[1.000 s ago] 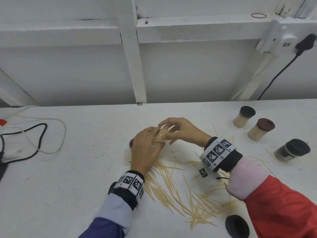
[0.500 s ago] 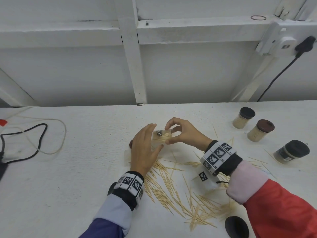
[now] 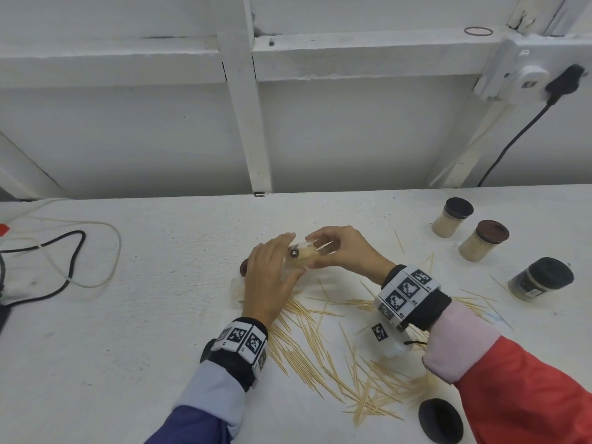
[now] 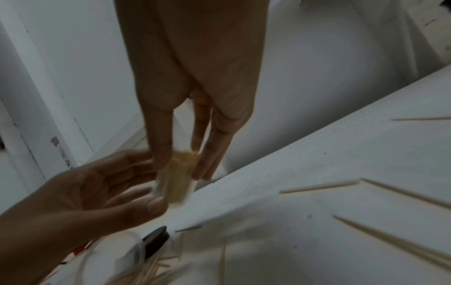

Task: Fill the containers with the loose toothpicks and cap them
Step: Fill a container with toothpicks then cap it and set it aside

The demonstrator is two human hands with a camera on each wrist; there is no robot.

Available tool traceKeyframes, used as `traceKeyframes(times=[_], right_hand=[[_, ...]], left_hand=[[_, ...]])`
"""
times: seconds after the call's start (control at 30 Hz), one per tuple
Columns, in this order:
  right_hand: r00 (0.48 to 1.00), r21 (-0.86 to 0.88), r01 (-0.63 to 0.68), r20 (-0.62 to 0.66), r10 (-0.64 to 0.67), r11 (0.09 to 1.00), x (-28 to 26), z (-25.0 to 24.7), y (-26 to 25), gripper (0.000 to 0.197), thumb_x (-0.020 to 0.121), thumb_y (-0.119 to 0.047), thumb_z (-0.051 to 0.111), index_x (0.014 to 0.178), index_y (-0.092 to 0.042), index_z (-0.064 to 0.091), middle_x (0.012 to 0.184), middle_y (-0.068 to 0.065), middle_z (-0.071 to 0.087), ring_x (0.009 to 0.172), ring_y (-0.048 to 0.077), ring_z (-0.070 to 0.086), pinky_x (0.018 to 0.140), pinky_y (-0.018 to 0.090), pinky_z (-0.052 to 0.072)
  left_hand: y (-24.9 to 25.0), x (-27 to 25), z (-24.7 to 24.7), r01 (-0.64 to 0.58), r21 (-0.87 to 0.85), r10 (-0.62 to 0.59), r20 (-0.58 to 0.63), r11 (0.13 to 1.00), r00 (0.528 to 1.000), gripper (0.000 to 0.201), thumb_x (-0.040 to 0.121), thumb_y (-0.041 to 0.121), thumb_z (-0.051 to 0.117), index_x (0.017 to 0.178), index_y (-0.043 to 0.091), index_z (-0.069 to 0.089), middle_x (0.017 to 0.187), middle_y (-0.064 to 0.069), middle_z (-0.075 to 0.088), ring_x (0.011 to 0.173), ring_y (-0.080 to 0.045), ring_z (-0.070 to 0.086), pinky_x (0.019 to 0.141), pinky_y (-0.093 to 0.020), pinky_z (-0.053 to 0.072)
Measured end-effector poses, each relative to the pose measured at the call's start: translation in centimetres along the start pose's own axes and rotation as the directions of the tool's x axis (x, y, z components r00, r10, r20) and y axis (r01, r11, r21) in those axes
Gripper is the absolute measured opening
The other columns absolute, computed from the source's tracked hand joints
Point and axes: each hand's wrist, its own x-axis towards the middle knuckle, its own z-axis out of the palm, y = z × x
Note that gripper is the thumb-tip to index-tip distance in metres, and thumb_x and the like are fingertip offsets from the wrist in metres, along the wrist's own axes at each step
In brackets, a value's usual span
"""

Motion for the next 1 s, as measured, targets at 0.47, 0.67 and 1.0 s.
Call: traceKeyframes(times=[0.47, 0.67, 1.0], right_hand=[[0.992, -0.055, -0.038, 0.12, 0.044, 0.998, -0.4, -1.7, -0.4, 0.038, 0.092, -0.038, 0.062, 0.125, -0.02, 0.059, 0.109, 0.004, 0.066, 0.091, 0.016, 0.068, 0.066, 0.032, 0.06], [0.974, -0.658, -0.208, -0.076, 0.212, 0.724, 0.0, -5.4, 1.4, 0.043, 0.095, -0.039, 0.058, 0.129, -0.013, 0.056, 0.126, 0.007, 0.059, 0.11, 0.023, 0.057, 0.09, 0.037, 0.047], [0.934, -0.867, 0.016, 0.19, 0.301, 0.498, -4.4, -3.5, 3.9, 0.073, 0.068, -0.047, 0.081, 0.124, -0.01, 0.052, 0.125, 0.002, 0.042, 0.113, 0.02, 0.043, 0.091, 0.033, 0.046]], left_hand=[[1.0, 0.0, -0.2, 0.028, 0.03, -0.03, 0.06, 0.999, 0.998, 0.049, 0.084, 0.029, 0.075, 0.127, 0.014, 0.058, 0.118, 0.0, 0.065, 0.108, -0.002, 0.04, 0.11, -0.034, 0.02], [1.6, 0.0, -0.6, 0.088, 0.009, -0.089, 0.104, 0.996, 0.991, 0.05, 0.084, 0.025, 0.075, 0.129, 0.014, 0.057, 0.119, 0.004, 0.061, 0.096, 0.015, 0.021, 0.109, -0.031, 0.016], [2.2, 0.2, -1.1, 0.114, -0.013, -0.111, 0.145, 0.993, 0.983, 0.05, 0.084, 0.027, 0.075, 0.129, 0.015, 0.057, 0.125, 0.002, 0.062, 0.096, 0.016, 0.022, 0.111, -0.028, 0.015]])
